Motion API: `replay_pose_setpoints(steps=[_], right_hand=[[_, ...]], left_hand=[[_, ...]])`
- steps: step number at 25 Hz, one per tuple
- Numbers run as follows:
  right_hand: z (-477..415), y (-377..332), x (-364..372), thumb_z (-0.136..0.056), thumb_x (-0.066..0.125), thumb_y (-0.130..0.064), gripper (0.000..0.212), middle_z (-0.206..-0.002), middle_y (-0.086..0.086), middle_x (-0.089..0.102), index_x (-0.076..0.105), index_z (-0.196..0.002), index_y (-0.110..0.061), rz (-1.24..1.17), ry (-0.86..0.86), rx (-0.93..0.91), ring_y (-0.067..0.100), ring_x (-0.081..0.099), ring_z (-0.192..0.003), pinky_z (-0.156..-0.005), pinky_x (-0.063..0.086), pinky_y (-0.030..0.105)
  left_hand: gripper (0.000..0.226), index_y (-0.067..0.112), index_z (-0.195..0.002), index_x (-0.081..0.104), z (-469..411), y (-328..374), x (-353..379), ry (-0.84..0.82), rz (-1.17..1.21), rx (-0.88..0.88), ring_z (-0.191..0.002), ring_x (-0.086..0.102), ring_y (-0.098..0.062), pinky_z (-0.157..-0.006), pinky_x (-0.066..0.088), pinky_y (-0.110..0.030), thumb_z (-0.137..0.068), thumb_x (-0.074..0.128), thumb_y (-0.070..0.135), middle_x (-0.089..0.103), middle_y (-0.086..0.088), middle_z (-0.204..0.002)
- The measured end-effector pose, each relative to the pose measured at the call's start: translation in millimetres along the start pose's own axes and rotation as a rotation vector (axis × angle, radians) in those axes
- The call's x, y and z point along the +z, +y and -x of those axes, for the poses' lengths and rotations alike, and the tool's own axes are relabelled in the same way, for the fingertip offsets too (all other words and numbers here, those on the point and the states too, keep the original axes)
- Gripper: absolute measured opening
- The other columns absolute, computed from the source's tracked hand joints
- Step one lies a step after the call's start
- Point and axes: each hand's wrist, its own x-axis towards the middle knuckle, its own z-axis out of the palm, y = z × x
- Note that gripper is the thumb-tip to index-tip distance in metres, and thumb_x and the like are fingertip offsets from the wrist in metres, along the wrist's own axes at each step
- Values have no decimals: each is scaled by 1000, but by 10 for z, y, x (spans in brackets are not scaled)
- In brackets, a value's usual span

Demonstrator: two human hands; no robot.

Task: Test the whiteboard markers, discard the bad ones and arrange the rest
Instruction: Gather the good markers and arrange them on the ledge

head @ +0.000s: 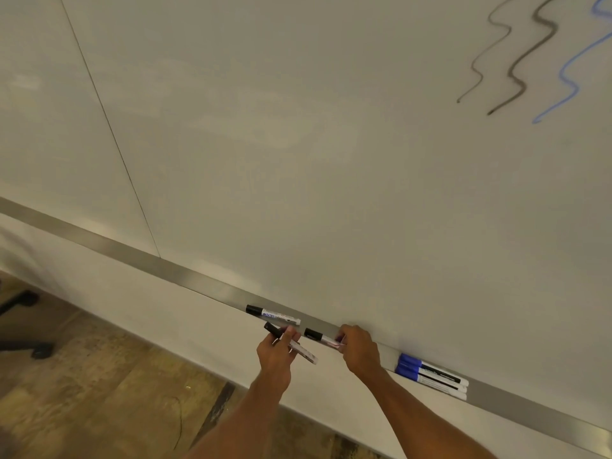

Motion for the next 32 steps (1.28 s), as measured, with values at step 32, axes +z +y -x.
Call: replay_pose_setpoints(steps=[32], right_hand=[[-383,-1066,443,-92,47,-10,23,-112,7,57,60,-110,-16,-5,61,-105,22,54,-103,-82,46,31]], left_hand=[[12,-5,-96,61,-375,825,-669,-37,-105,-26,-86,65,-30,-67,58,-38,-91,58,5,67,-20,-91]])
